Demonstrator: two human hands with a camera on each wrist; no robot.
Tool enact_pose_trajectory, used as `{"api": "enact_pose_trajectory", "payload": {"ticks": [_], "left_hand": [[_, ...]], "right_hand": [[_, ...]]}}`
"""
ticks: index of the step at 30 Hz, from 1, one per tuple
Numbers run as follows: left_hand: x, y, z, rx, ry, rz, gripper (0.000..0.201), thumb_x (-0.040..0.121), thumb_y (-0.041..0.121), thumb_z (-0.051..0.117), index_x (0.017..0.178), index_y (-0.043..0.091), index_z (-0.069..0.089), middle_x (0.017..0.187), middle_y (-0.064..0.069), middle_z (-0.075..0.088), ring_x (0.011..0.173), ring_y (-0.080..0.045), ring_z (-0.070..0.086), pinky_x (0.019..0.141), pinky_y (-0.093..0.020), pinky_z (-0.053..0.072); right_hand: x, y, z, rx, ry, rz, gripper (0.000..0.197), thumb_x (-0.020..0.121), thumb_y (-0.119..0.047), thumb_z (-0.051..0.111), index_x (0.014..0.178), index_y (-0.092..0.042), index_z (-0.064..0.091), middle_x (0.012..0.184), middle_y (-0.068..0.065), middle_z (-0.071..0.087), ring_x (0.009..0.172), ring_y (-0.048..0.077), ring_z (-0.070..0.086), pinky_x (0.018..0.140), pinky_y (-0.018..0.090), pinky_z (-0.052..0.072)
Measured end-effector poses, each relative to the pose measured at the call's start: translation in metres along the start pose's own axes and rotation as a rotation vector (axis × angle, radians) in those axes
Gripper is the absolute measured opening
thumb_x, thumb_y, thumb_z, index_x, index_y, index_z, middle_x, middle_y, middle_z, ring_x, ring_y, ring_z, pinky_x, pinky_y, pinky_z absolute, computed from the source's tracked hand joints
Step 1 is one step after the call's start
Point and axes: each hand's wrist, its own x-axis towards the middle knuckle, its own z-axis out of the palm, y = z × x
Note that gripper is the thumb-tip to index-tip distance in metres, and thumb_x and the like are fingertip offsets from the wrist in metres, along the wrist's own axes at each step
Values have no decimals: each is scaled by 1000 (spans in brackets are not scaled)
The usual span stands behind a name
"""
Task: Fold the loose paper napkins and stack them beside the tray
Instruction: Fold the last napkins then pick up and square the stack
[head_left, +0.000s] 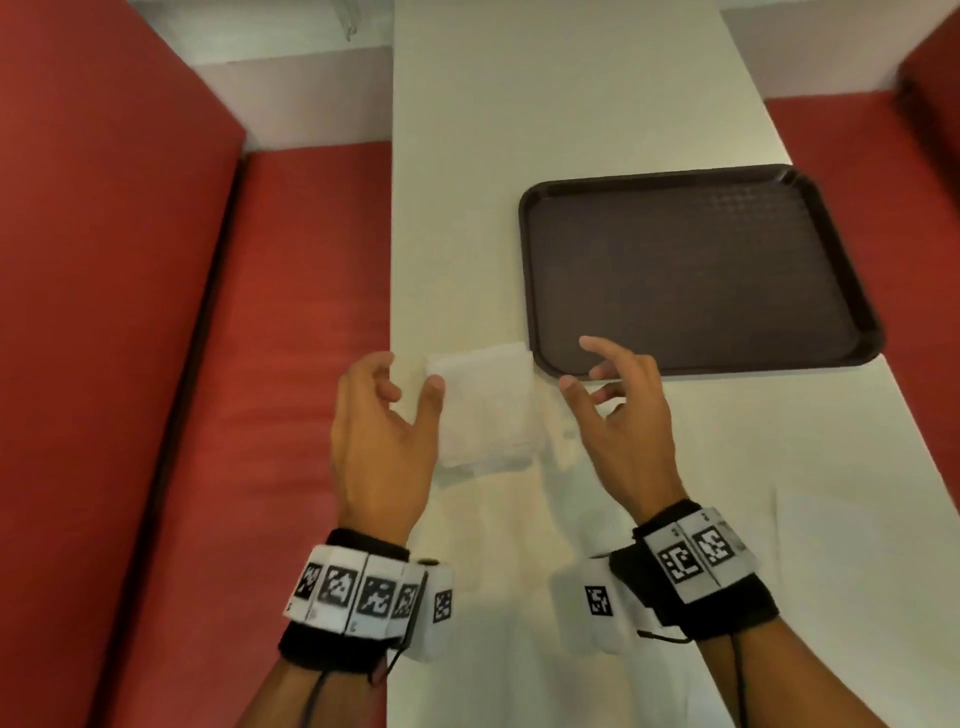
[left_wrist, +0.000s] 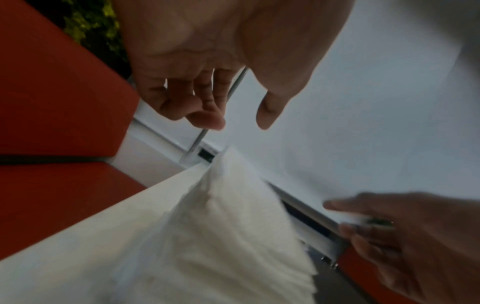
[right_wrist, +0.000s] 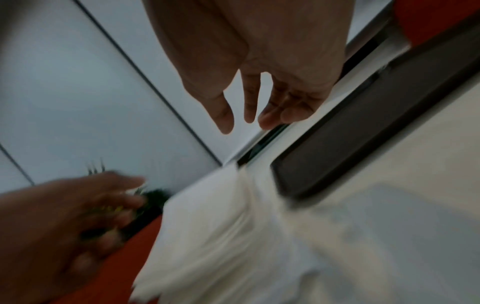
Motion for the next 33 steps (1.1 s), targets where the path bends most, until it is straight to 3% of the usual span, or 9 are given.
{"api": "enact_pose_trajectory", "payload": {"ticks": [5, 9, 12, 15, 18, 22, 25, 29, 33], "left_hand": [[-55, 44, 2, -115, -13, 135, 28, 91, 14, 66, 118, 17, 58, 92, -1, 54, 70, -3, 53, 61, -9, 40], [-102, 68, 55, -189, -208, 95, 21, 92, 7, 63, 107, 21, 66, 84, 3, 62, 71, -7, 58, 60, -10, 43], [-131, 84, 108, -144, -442, 82, 15, 94, 13, 61, 100, 23, 70, 86, 7, 68, 72, -5, 60, 65, -14, 47], [-157, 101, 165, 51, -671, 128, 12, 94, 25, 62, 102, 21, 71, 88, 6, 71, 78, -8, 63, 78, -29, 55], [-180, 110, 210, 357, -844, 121, 34, 94, 44, 61, 116, 18, 65, 107, 1, 70, 100, -18, 63, 86, -30, 52], [-198, 111, 237, 571, -831, 78, 44, 93, 46, 62, 122, 14, 56, 122, -8, 64, 110, -30, 62, 91, -38, 52], [-203, 111, 239, 506, -781, 15, 37, 91, 39, 67, 119, 18, 56, 117, -6, 66, 106, -28, 63, 90, -39, 53], [-202, 112, 225, 289, -643, 32, 38, 87, 42, 70, 115, 19, 59, 109, 3, 65, 101, -20, 61, 85, -33, 50], [-193, 118, 196, -52, -753, -2, 24, 85, 39, 75, 96, 20, 68, 91, 3, 70, 87, -10, 63, 81, -29, 50]], "right_hand": [[-22, 45, -125, -209, 59, 139, 27, 91, -22, 67, 118, -27, 64, 106, -1, 55, 88, 16, 57, 74, 23, 44], [-64, 116, -217, -620, 138, 345, 28, 87, -25, 70, 113, -15, 65, 104, 15, 63, 95, 33, 58, 92, 46, 44], [-86, 154, -239, -754, 14, 498, 46, 85, -40, 70, 117, -8, 59, 112, 19, 62, 109, 38, 54, 96, 45, 42], [-97, 165, -238, -750, -28, 508, 52, 88, -36, 69, 124, -4, 49, 123, 17, 49, 114, 36, 50, 96, 44, 42], [-98, 167, -232, -662, 2, 452, 42, 91, -24, 67, 124, -5, 49, 124, 13, 48, 110, 32, 54, 91, 41, 46], [-97, 173, -233, -459, 33, 428, 22, 91, -11, 65, 111, -9, 57, 102, 6, 58, 96, 26, 59, 82, 36, 49], [-97, 176, -237, -286, 55, 403, 13, 88, -6, 66, 97, -15, 63, 89, 0, 56, 83, 20, 58, 77, 30, 51], [-98, 161, -246, 15, 95, 288, 14, 92, -12, 64, 91, -25, 59, 100, -4, 61, 88, 13, 60, 70, 10, 43], [-90, 124, -259, 344, 38, 220, 7, 97, -18, 61, 102, -22, 57, 96, -4, 66, 79, 16, 66, 66, 28, 52]]}}
